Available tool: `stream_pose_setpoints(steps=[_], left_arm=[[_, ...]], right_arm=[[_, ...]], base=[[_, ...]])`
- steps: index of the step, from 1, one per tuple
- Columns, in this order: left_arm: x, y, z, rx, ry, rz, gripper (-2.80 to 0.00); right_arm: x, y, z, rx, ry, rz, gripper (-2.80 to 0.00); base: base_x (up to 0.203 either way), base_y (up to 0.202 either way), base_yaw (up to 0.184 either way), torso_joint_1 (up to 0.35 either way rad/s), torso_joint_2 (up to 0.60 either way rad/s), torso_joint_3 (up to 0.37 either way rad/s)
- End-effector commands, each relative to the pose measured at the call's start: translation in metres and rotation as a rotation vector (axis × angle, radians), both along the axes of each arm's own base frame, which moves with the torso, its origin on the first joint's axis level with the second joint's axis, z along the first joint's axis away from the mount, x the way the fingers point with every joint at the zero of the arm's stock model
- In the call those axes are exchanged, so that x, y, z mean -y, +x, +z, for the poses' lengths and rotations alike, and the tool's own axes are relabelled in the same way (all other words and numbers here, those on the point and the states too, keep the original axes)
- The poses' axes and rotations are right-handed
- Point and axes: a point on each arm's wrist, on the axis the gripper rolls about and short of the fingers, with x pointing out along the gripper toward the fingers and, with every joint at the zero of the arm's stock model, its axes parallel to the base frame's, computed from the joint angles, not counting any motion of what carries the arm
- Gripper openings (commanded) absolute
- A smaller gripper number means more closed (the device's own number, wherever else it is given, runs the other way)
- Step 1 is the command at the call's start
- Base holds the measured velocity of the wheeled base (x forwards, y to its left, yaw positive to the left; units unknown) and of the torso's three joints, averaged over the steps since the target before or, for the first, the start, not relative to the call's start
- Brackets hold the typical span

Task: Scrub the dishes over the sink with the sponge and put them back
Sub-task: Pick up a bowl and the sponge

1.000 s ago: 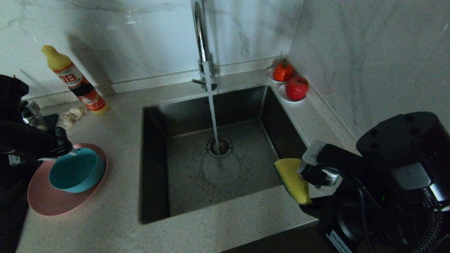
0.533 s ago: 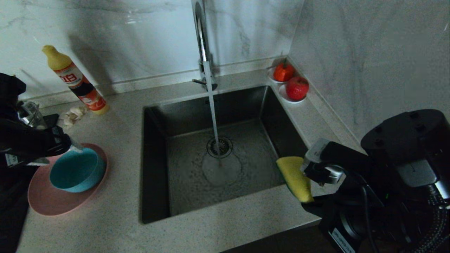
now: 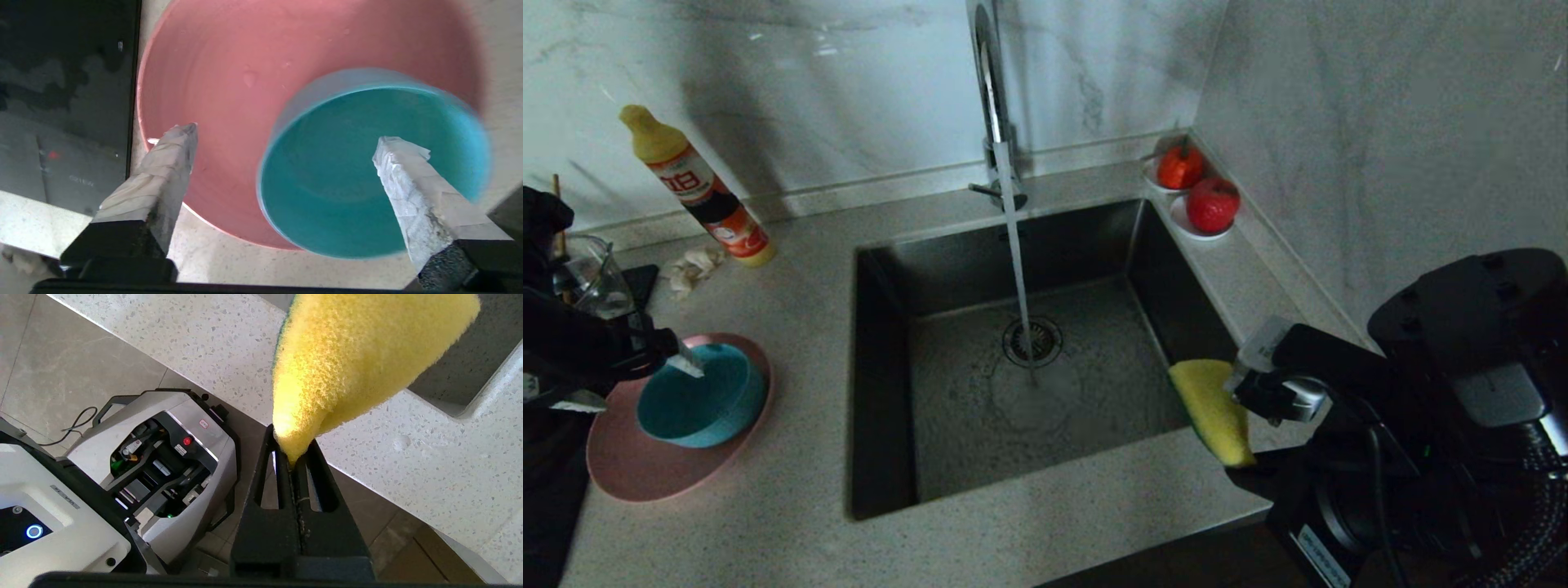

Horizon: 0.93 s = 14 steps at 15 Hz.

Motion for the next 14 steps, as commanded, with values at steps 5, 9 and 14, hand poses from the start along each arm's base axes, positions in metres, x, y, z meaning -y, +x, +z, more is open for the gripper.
stream_pose_setpoints(steps=[5,9,14], left_arm=[[-0.008,0.012,-0.027,-0.066,-0.078,-0.004,0.00],[-0.010,0.017,-0.031,-0.070,-0.079,0.004,0.00],[-0.023,0.017,-0.034,-0.077,-0.084,0.040,0.00]], right_arm=[[0.005,0.009,0.005,0.013,0.018,-0.045,-2.80],[0.004,0.010,0.002,0.007,0.012,-0.043,-2.80],[0.005,0.009,0.002,0.006,0.013,-0.041,-2.80]], base=[[0.000,0.000,0.000,0.000,0.00,0.000],[0.000,0.000,0.000,0.000,0.00,0.000],[0.000,0.000,0.000,0.000,0.00,0.000]])
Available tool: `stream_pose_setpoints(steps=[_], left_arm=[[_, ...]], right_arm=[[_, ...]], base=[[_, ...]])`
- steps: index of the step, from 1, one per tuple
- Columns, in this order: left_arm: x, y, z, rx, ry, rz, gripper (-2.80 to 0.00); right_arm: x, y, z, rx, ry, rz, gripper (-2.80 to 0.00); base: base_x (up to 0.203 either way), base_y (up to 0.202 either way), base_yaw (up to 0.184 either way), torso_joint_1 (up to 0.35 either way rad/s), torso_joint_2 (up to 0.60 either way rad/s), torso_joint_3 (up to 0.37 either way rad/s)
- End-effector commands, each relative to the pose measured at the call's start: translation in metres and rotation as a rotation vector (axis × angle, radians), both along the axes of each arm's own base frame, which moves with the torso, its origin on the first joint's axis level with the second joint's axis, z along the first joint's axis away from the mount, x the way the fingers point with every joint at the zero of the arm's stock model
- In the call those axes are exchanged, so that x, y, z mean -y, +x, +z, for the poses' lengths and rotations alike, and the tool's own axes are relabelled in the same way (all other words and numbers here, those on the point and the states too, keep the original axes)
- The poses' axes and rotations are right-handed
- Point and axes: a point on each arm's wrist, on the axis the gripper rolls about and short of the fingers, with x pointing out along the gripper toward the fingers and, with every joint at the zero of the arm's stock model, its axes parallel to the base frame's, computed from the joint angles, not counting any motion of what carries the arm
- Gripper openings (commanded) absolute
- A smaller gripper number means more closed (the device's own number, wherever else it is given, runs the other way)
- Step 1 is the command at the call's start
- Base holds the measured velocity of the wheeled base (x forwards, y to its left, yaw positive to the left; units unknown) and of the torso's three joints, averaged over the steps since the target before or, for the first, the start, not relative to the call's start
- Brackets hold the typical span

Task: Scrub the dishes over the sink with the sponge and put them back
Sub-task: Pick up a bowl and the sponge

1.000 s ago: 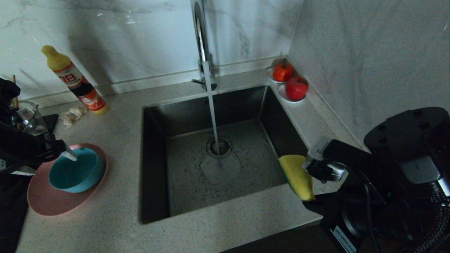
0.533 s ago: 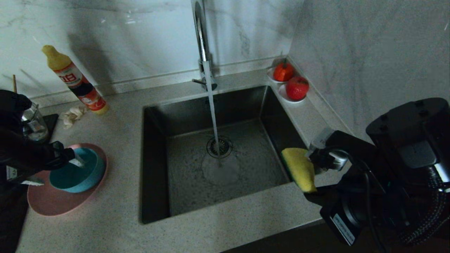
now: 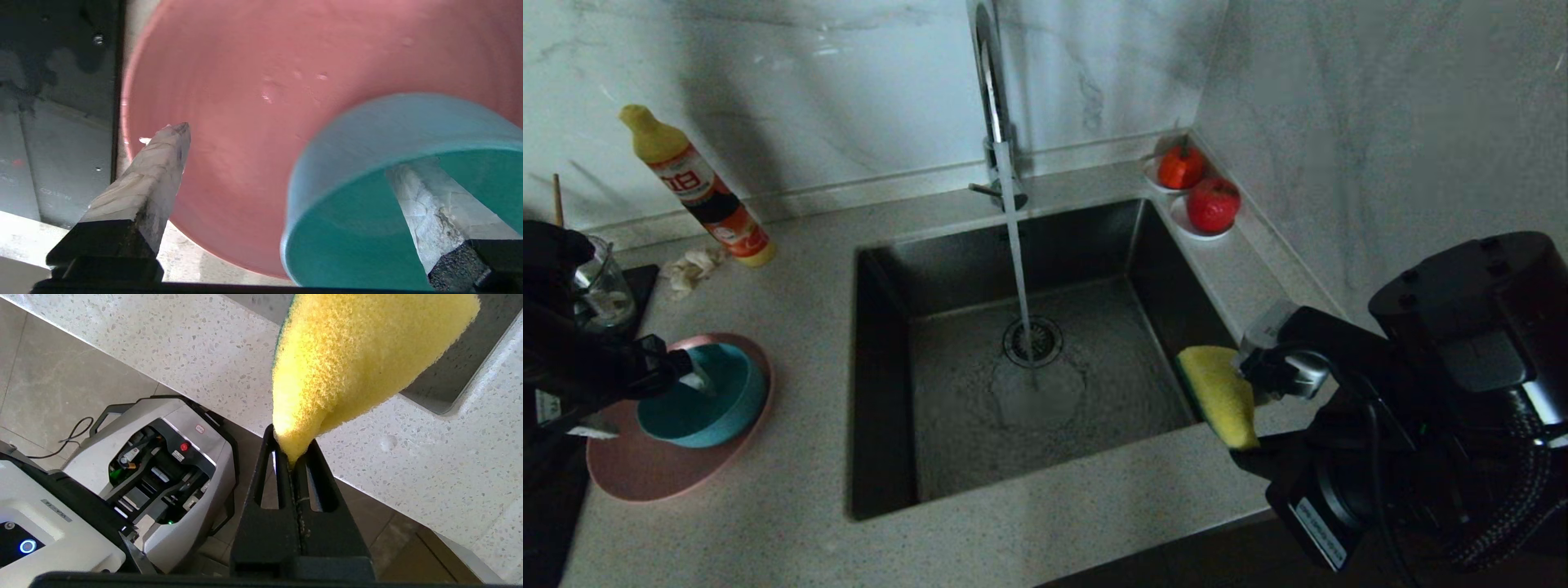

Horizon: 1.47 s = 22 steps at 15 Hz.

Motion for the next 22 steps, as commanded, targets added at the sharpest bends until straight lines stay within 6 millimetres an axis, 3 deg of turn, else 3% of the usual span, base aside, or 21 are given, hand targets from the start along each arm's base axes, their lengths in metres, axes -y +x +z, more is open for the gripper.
stream_pose_setpoints(steps=[1,10,11,18,22], left_arm=[[-0.003,0.001,-0.005,-0.016,-0.012,0.008,0.00],[-0.005,0.006,-0.014,-0.030,-0.054,0.018,0.00],[-0.005,0.006,-0.013,-0.027,-0.053,0.019,-2.80],[-0.002,0.001,0.002,0.025,-0.047,0.026,-2.80],[0.009,-0.014,0.034,0.137,-0.057,0.000,-2.80]], right_arm=[[0.000,0.000,0.000,-0.001,-0.004,0.000,-2.80],[0.001,-0.001,0.001,0.001,0.000,0.000,-2.80],[0.001,-0.001,0.001,-0.001,0.001,-0.002,-2.80],[0.002,-0.001,0.001,0.001,0.004,-0.001,-2.80],[0.002,-0.002,0.001,0.000,0.003,-0.001,-2.80]], base=[[0.000,0.000,0.000,0.000,0.00,0.000],[0.000,0.000,0.000,0.000,0.00,0.000],[0.000,0.000,0.000,0.000,0.00,0.000],[0.000,0.000,0.000,0.000,0.00,0.000],[0.000,0.000,0.000,0.000,0.00,0.000]])
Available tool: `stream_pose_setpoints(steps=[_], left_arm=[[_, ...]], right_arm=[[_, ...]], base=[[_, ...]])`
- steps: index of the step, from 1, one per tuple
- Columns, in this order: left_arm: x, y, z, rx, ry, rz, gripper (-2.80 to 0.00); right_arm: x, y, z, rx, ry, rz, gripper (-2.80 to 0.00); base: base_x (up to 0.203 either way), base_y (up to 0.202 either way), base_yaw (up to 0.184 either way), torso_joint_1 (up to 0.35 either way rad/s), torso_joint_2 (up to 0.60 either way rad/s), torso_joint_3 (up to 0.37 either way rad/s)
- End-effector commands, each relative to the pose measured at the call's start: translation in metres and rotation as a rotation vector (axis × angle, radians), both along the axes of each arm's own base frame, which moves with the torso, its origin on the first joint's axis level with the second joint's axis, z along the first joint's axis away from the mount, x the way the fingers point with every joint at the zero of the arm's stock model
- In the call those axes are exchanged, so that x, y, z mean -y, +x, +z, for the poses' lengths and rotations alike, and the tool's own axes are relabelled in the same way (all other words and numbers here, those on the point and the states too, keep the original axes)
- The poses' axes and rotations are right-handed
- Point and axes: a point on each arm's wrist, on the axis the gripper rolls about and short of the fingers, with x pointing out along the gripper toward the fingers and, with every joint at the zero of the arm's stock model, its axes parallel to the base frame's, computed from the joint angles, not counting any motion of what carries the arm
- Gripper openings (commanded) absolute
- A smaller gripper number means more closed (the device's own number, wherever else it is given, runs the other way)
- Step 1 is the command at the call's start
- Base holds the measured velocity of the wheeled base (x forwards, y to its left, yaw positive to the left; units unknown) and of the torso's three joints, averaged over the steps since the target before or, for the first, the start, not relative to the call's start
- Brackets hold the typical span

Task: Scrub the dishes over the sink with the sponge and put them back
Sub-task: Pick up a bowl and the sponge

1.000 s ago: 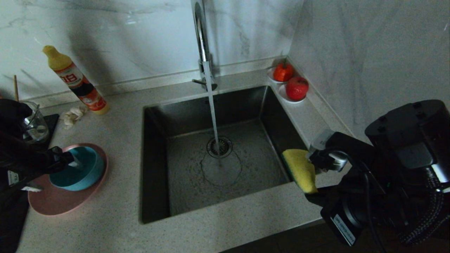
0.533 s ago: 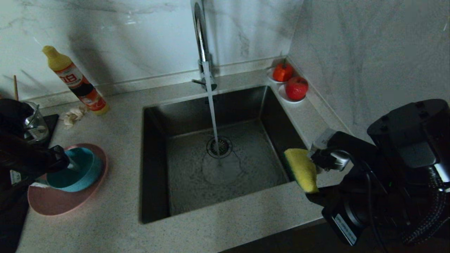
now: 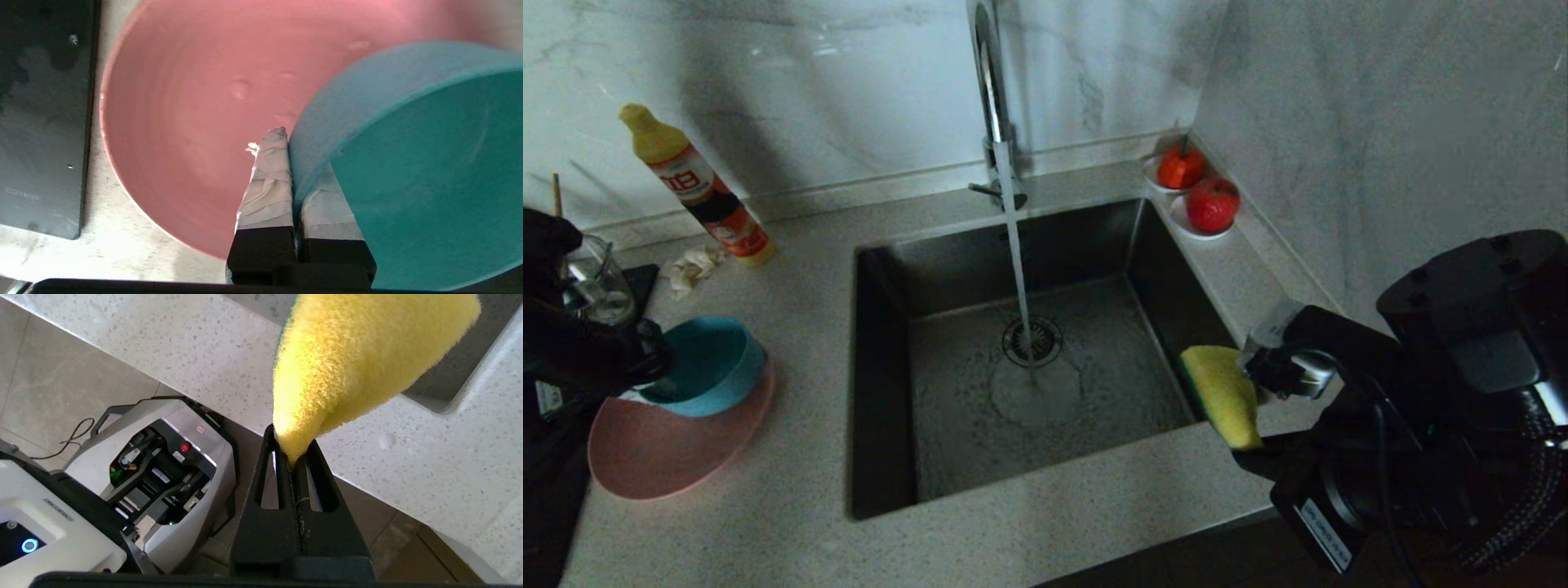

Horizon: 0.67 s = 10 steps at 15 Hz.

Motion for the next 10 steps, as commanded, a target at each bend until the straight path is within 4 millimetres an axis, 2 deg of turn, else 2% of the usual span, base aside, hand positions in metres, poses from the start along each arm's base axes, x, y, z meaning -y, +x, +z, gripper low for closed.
stream_pose_setpoints(steps=[1,6,8,10], left_arm=[[0.012,-0.015,0.028,0.085,0.016,-0.019,-2.80],[0.042,-0.051,0.080,0.261,0.031,-0.093,-2.80],[0.068,-0.068,0.100,0.326,0.021,-0.186,-2.80],[0.095,-0.074,0.107,0.340,0.003,-0.288,-2.80]], right_arm=[[0.000,0.000,0.000,-0.001,-0.002,-0.001,-2.80],[0.002,-0.002,0.000,-0.003,0.003,0.001,-2.80],[0.002,-0.002,0.001,-0.005,0.014,0.007,-2.80],[0.003,-0.003,0.001,-0.010,0.021,0.012,-2.80]], base=[[0.000,0.000,0.000,0.000,0.00,0.000],[0.000,0.000,0.000,0.000,0.00,0.000],[0.000,0.000,0.000,0.000,0.00,0.000],[0.000,0.000,0.000,0.000,0.00,0.000]])
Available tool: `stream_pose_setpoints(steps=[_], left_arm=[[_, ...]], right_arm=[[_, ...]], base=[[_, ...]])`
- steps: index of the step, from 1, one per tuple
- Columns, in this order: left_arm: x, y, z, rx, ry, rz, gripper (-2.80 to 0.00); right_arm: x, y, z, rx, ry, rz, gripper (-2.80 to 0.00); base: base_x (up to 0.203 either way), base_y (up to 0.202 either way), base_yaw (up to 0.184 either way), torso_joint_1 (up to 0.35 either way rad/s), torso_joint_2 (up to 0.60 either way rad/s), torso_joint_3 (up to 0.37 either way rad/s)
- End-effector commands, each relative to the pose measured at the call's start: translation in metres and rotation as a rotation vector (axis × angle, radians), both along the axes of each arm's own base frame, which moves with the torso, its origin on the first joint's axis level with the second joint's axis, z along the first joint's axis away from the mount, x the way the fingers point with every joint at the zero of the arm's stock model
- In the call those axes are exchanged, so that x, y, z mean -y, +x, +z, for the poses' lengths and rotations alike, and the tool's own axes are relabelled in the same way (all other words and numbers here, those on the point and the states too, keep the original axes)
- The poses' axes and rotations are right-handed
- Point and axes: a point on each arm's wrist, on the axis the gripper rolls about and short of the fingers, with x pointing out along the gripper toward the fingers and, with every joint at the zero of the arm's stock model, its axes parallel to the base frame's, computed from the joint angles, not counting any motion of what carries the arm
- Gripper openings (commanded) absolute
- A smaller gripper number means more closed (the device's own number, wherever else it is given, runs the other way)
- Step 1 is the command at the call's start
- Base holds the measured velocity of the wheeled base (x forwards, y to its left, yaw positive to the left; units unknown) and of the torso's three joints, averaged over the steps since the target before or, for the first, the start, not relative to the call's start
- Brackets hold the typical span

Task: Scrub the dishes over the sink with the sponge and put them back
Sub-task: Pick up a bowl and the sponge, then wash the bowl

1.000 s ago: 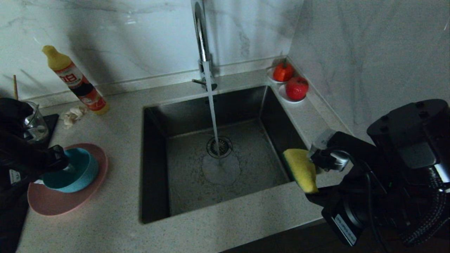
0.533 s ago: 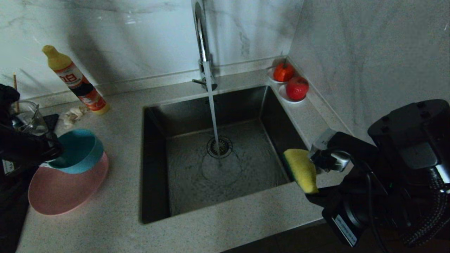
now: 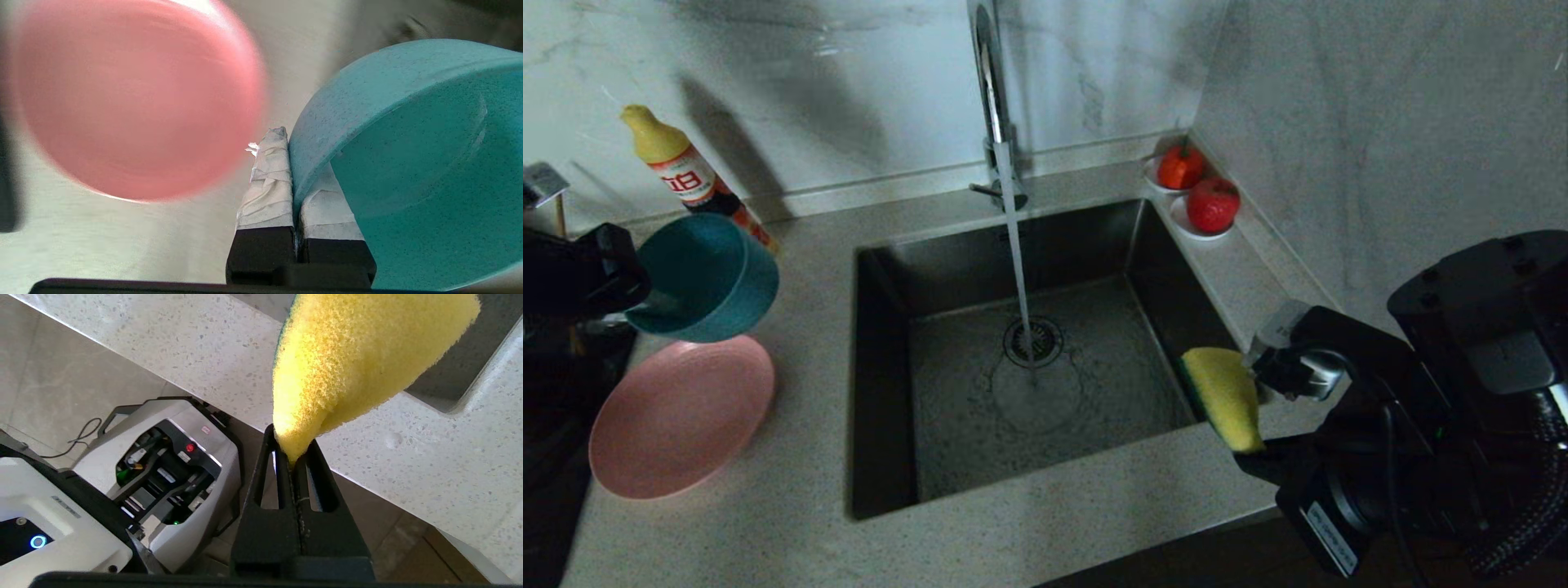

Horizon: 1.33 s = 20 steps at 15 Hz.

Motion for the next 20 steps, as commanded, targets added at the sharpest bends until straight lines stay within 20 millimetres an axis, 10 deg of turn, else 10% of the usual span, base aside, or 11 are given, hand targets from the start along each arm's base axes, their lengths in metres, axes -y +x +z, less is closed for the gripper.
stream_pose_setpoints(steps=[1,8,20], left_arm=[[0.037,-0.015,0.016,0.043,-0.004,-0.125,-2.80],[0.139,0.041,-0.032,-0.137,-0.043,-0.272,-2.80],[0.199,0.104,-0.094,-0.202,-0.046,-0.198,-2.80]], right_arm=[[0.001,-0.001,0.001,-0.007,0.013,-0.004,-2.80],[0.008,-0.008,0.012,-0.008,0.098,-0.001,-2.80],[0.025,-0.023,0.014,0.007,0.118,0.005,-2.80]], base=[[0.000,0.000,0.000,0.000,0.00,0.000],[0.000,0.000,0.000,0.000,0.00,0.000],[0.000,0.000,0.000,0.000,0.00,0.000]])
